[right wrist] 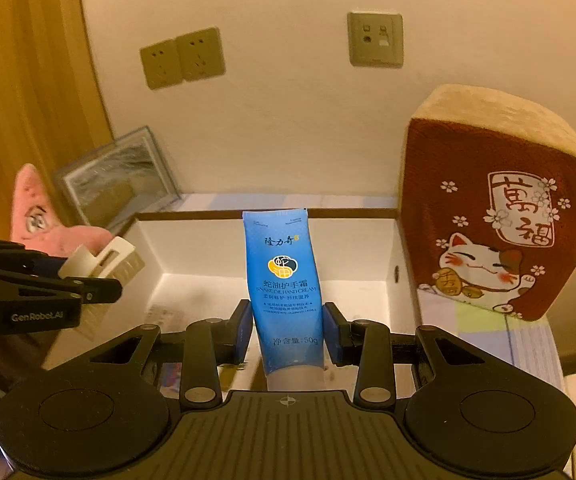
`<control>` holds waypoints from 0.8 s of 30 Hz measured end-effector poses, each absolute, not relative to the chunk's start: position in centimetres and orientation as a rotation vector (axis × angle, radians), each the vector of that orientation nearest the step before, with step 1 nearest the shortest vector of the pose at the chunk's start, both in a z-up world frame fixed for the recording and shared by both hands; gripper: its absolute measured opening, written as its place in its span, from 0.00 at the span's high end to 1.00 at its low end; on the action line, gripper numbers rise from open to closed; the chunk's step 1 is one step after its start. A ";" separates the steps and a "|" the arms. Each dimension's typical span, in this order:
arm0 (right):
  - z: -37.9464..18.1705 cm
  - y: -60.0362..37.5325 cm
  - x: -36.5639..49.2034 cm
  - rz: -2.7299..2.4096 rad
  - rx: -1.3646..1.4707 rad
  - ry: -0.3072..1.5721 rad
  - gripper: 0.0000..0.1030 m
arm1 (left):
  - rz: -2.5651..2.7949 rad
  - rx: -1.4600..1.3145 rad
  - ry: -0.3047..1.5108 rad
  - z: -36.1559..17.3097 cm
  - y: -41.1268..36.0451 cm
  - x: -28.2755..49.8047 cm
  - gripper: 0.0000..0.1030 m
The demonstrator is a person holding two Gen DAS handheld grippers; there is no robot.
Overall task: Organize rigid objects
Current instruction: 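Carry the clip with the left tool while the right tool carries the tube into the box, then open the right tool over the box floor while the left tool releases the clip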
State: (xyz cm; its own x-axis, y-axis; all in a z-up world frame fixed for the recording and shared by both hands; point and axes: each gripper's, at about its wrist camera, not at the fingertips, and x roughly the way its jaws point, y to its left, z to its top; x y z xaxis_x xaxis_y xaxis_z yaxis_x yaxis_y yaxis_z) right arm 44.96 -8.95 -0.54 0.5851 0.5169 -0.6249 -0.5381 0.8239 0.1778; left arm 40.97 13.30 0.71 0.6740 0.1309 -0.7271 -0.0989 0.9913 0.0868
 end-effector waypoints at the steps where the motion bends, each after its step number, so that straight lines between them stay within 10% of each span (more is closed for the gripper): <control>1: -0.7 -8.9 45.3 0.611 -0.039 0.722 0.67 | 0.128 0.041 0.825 0.5 13.4 41.3 0.66; 24: -5.5 -7.1 51.4 0.592 -0.149 0.805 0.67 | 0.121 0.021 0.918 -4.0 14.7 47.2 0.66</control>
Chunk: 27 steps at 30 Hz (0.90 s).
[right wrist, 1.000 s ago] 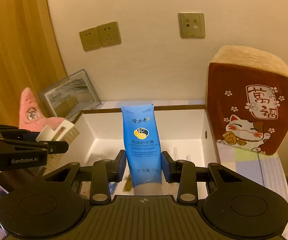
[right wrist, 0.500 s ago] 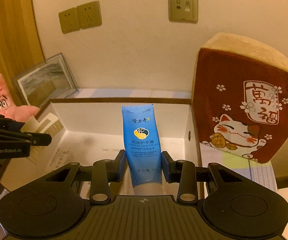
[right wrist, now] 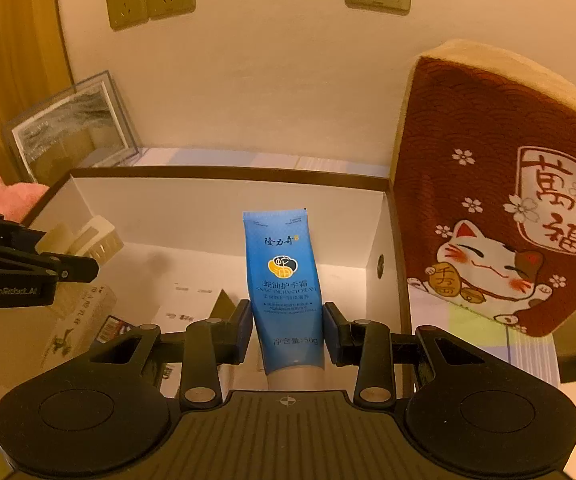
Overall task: Organize rigid objects
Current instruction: 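Open the right tool over the box floor while the left tool releases the clip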
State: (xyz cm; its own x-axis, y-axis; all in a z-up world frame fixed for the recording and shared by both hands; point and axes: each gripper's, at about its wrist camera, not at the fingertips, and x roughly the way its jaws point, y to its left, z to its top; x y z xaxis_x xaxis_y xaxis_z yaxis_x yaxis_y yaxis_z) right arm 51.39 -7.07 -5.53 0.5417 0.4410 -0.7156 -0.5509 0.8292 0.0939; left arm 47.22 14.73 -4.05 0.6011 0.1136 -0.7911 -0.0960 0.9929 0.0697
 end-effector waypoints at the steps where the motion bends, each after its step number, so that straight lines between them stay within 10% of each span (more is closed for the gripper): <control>1: -5.6 -7.0 51.6 0.592 -0.151 0.807 0.67 | 0.121 0.021 0.920 -4.2 14.8 47.3 0.66; 24: -5.8 -7.6 52.3 0.595 -0.087 0.820 0.64 | 0.107 0.032 0.890 -4.6 14.8 48.7 0.65; 27: -5.5 -7.8 51.9 0.598 -0.061 0.822 0.60 | 0.115 0.060 0.847 -4.1 14.6 48.8 0.46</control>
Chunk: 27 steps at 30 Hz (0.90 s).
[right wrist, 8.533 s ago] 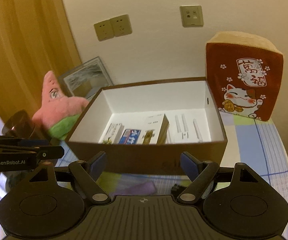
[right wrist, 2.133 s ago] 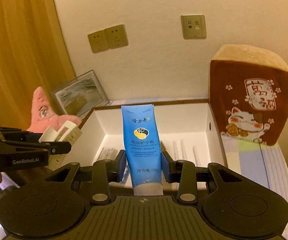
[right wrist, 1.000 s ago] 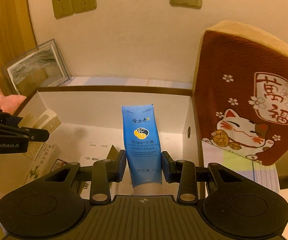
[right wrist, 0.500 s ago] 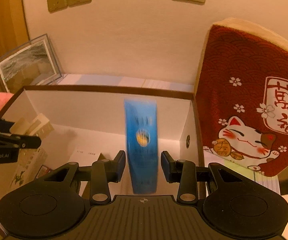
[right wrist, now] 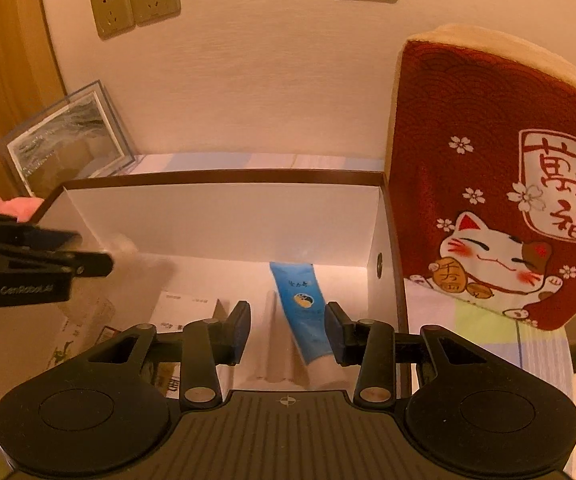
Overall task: Organize rigid objects
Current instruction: 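Open the right tool over the box floor while the left tool releases the clip, then raise both open tools out of the box and back over the cloth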
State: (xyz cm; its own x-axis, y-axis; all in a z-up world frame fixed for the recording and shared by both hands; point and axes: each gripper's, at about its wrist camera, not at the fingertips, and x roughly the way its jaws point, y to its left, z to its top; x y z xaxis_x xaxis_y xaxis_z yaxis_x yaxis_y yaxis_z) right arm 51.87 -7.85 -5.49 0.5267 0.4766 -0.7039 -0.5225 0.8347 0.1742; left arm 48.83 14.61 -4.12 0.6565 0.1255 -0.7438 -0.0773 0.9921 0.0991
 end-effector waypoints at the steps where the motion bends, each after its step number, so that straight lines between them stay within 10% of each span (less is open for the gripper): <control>1: -5.4 -8.0 51.7 0.599 -0.050 0.820 0.55 | 0.124 0.074 0.833 -3.9 14.6 48.7 0.40; 8: -4.0 -8.7 49.4 0.622 -0.015 0.778 0.29 | 0.124 0.033 0.833 -3.0 15.2 47.6 0.34; 27: -1.3 -12.7 41.6 0.601 0.115 0.744 0.26 | 0.140 -0.027 0.765 1.2 14.0 38.3 0.22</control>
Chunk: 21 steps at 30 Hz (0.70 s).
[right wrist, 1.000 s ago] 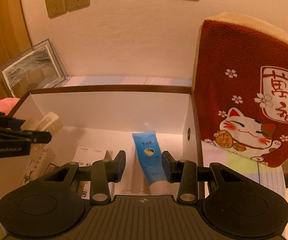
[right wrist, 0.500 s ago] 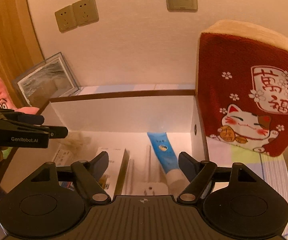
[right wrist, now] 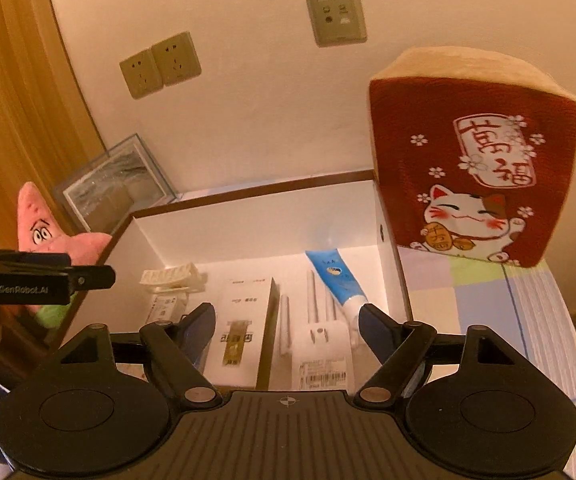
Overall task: Organize rigid objects
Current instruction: 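Raise both open tools out of the box and back over the cloth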
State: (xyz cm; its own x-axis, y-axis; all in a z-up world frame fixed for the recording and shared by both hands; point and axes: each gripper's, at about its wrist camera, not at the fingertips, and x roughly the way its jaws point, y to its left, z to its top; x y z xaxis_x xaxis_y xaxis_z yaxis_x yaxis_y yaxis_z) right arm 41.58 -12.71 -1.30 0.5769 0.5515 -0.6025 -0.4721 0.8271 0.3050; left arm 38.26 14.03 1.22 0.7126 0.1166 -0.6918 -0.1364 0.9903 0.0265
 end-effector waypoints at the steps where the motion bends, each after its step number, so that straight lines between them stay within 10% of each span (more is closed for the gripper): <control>1: -1.2 -12.8 41.0 0.604 0.114 0.741 0.26 | 0.142 -0.026 0.762 1.3 13.9 37.5 0.22; 21: -0.6 -16.0 32.2 0.614 0.147 0.771 0.26 | 0.136 -0.107 0.794 1.9 11.2 26.8 0.22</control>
State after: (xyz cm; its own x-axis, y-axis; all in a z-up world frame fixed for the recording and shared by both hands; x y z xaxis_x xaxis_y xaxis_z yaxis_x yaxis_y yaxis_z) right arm 32.23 -16.03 -0.64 0.5529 0.5695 -0.6083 -0.4654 0.8166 0.3414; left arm 26.77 11.17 1.87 0.6933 0.0817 -0.7160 -0.1617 0.9859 -0.0441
